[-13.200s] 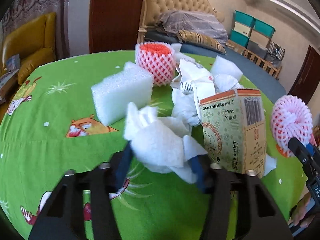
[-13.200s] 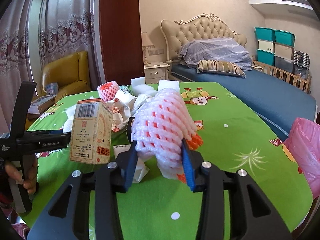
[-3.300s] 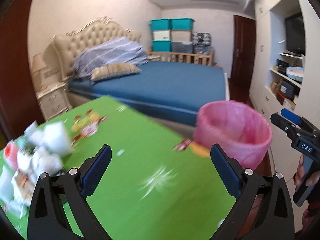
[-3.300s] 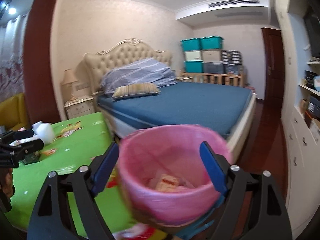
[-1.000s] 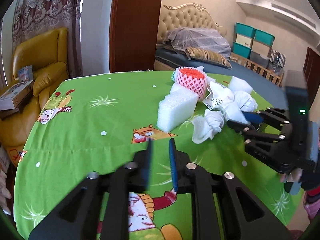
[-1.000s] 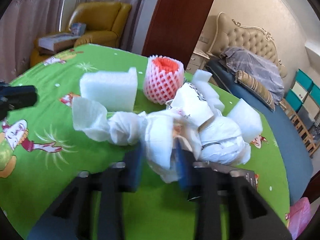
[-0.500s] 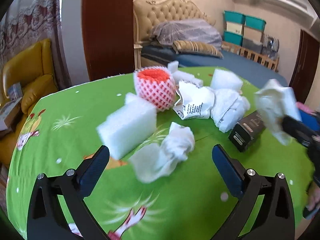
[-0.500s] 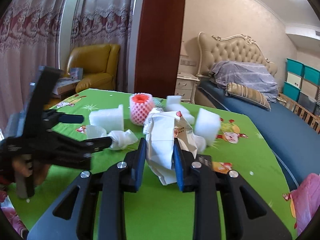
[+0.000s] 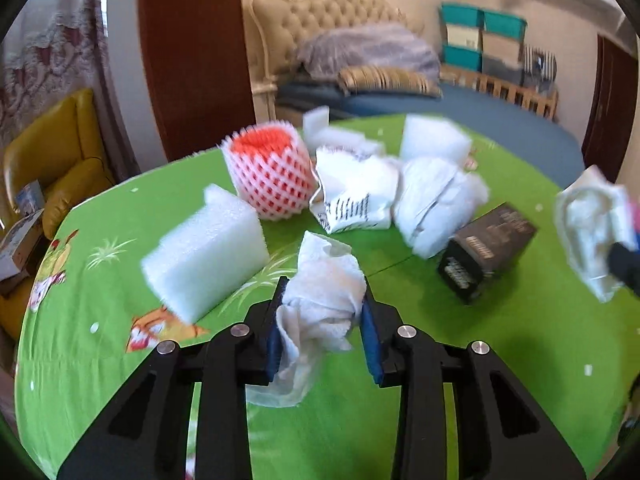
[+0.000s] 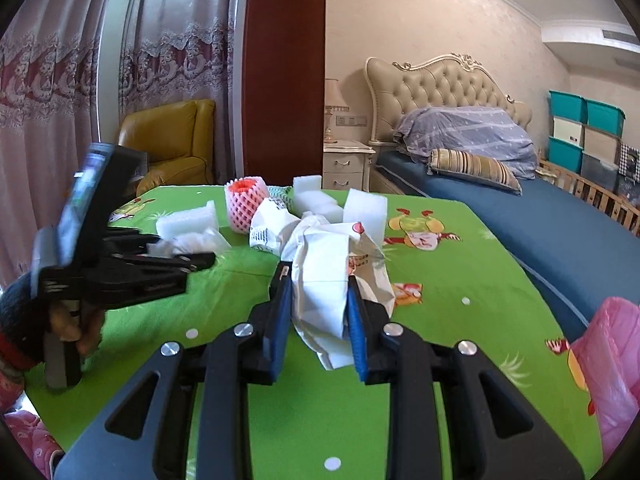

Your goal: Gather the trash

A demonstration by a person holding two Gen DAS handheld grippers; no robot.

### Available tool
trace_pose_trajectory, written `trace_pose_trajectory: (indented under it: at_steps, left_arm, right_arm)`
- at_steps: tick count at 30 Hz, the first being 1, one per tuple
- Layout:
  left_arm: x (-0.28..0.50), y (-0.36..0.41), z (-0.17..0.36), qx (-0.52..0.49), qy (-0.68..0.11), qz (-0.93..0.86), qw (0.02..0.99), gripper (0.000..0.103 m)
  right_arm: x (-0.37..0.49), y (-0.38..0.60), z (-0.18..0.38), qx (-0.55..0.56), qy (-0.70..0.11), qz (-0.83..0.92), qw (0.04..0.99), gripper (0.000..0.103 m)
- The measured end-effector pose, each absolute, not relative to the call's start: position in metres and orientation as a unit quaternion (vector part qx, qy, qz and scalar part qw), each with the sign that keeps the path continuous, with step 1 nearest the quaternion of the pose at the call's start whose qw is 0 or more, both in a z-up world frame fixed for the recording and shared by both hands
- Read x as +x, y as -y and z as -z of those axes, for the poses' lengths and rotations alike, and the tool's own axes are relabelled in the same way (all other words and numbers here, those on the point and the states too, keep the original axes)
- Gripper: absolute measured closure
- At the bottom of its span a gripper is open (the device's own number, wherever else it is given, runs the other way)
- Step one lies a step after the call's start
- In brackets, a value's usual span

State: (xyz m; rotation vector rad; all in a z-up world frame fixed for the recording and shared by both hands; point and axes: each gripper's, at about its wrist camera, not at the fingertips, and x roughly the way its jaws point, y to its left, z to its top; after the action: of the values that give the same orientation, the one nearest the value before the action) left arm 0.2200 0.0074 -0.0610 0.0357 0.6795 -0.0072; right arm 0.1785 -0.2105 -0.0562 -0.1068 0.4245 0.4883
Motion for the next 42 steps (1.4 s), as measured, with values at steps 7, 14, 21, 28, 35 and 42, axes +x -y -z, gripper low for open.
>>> trace_pose_trajectory:
  at_steps: [7, 14, 21, 28, 35, 42]
  left_arm:
    - [0.172, 0.002, 0.048, 0.008, -0.282, 0.023, 0.959, 0.070]
    - [0.154, 0.021, 0.038, 0.009, -0.245, 0.039, 0.969, 0.070]
    - [0.140, 0.039, 0.026, 0.014, -0.209, 0.058, 0.976, 0.070]
    - [0.132, 0.059, 0.021, 0.027, -0.184, 0.077, 0.980, 0.070]
    - [0.135, 0.077, 0.018, 0.040, -0.178, 0.096, 0.978, 0.070]
    - [0.142, 0.114, 0.010, 0.055, -0.167, 0.138, 0.975, 0.070]
  right_arm:
    - [0.170, 0.209, 0.061, -0.047, -0.208, -0.241, 0.947, 0.077]
    - [0.166, 0.215, 0.058, -0.044, -0.203, -0.233, 0.950, 0.077]
    - [0.163, 0.228, 0.055, -0.034, -0.196, -0.224, 0.954, 0.077]
    - [0.157, 0.241, 0.054, -0.027, -0.187, -0.215, 0.958, 0.077]
    - [0.149, 0.264, 0.048, -0.019, -0.174, -0.195, 0.965, 0.077]
    - [0.143, 0.295, 0.044, -0.012, -0.167, -0.165, 0.972, 0.077]
